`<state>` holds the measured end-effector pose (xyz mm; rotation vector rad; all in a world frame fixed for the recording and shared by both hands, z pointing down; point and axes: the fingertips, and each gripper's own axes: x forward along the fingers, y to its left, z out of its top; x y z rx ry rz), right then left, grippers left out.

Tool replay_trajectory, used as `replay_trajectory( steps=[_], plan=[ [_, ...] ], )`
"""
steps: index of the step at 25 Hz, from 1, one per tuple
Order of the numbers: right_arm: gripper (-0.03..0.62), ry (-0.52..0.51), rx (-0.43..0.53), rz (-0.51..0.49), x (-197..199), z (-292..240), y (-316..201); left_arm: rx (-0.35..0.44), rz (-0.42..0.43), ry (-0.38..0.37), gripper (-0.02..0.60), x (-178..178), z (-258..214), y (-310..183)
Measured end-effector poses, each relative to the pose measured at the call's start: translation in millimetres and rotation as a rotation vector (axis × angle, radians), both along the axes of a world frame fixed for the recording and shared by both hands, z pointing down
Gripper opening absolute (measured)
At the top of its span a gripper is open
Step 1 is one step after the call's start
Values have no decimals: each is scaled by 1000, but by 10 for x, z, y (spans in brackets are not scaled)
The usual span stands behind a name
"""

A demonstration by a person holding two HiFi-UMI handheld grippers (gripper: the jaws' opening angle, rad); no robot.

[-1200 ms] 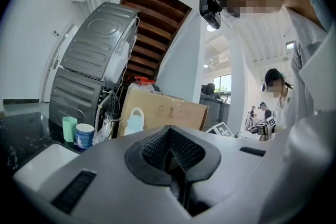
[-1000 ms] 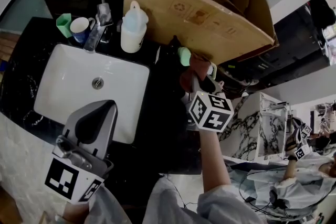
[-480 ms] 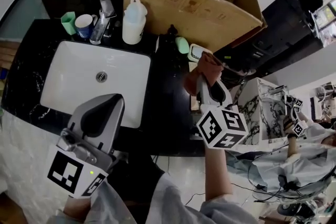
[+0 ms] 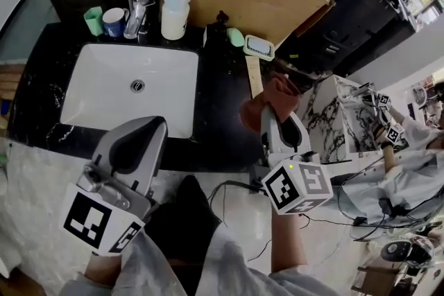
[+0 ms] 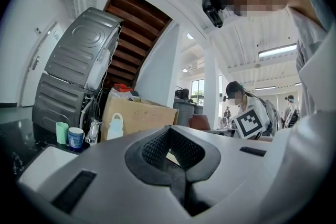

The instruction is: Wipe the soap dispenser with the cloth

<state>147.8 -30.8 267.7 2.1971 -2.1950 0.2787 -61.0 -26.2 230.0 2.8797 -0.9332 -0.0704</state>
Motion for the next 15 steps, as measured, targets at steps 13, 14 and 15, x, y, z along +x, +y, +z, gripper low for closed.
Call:
replay_trajectory(
  steps=[13,14,15],
  plan=[
    [75,16,27,107,-196,-152,1022,-3,82,13,3,-76,-21,602],
    [75,17,30,108,-202,-159,1077,-4,84,11,3,-64,-18,643],
    [75,18,32,109,-205,-164,1132,-4,86,9,3,-48,-16,684]
  ],
)
